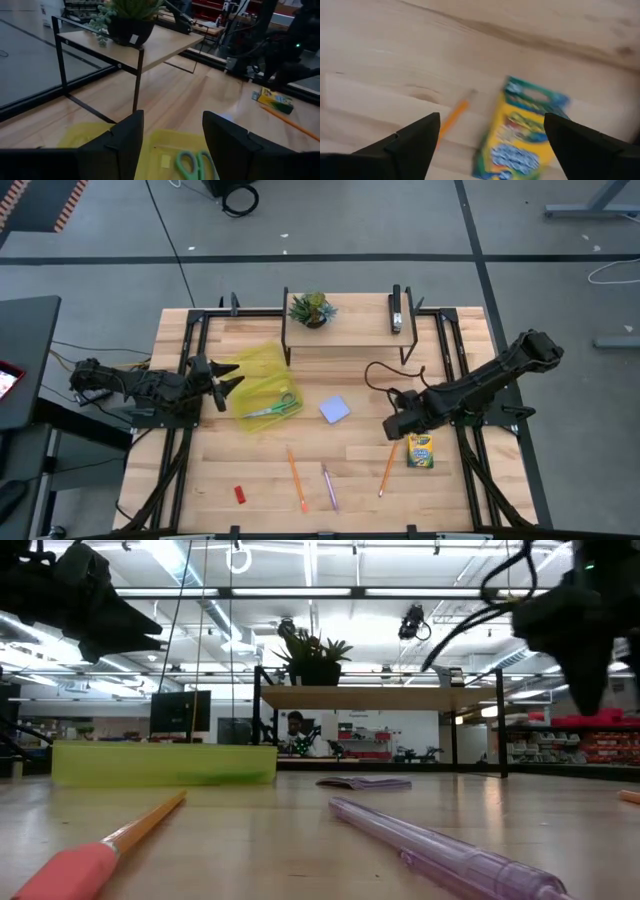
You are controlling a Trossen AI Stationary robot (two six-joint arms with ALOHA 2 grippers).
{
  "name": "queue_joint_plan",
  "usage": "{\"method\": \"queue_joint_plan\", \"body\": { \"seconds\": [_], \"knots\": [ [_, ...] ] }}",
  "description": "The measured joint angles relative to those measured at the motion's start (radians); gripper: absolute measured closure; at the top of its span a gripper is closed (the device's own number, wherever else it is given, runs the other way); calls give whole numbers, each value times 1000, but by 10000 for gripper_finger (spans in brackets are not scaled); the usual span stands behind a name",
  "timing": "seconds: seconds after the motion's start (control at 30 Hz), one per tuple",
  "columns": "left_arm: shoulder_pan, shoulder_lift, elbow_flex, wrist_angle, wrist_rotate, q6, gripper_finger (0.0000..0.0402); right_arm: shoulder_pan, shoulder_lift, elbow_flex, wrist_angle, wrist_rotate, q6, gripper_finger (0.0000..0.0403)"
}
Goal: Pack school essentials
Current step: Put the yellow crayon box into the yellow supply box
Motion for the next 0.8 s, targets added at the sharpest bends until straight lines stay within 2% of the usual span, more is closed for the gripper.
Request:
{"method": "queue_joint_plan", "body": {
  "seconds": [0.17, 0.4, 0.8],
  "knots": [
    [0, 0, 0, 0, 26, 38, 188, 98, 0, 0, -34, -4, 203, 8],
    [0, 0, 0, 0, 32, 39, 194, 190, 1, -27, -34, -13, 399, 3],
    [0, 0, 0, 0, 32, 41, 194, 182, 1, -106, 85, -54, 440, 3]
  ]
}}
